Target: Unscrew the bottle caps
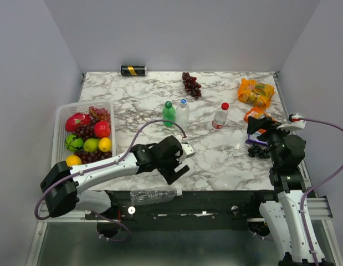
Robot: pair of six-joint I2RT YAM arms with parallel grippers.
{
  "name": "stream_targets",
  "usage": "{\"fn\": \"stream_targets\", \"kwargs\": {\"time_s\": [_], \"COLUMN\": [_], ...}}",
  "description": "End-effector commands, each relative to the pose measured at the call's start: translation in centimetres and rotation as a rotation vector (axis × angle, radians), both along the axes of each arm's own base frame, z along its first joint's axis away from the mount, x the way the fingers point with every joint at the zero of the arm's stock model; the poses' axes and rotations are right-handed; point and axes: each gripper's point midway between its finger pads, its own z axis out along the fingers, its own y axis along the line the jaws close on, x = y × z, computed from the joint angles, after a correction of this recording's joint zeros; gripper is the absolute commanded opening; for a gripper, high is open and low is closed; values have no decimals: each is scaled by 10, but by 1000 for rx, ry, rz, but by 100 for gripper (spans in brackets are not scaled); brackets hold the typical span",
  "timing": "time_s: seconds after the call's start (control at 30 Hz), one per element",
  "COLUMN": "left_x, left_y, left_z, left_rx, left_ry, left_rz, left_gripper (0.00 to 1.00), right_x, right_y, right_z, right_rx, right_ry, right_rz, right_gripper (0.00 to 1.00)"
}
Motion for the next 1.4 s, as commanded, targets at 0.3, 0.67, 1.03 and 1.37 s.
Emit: {"fn": "stream_targets", "kwargs": {"time_s": [0.3, 0.67, 1.03, 1.37], "left_x": [-61, -87, -84, -55], "left_y": [17, 11, 21, 22], "left_z": [10, -15, -55, -54], "left_rx": [176, 318, 519, 533], "left_ry": [249, 327, 298, 76], "left_rz": [20, -110, -85, -74], "left_gripper": [99, 99, 99, 66], "right_x": [-3, 1, 0, -1], "right_y": [2, 3, 1, 1], "right_z": [-1, -6, -4, -3], "right_rx": [-19, -17, -25, -22], "right_ry": [1, 19, 13, 10], "right_rz": [19, 21, 15, 15], "right_gripper": [100, 100, 100, 100]}}
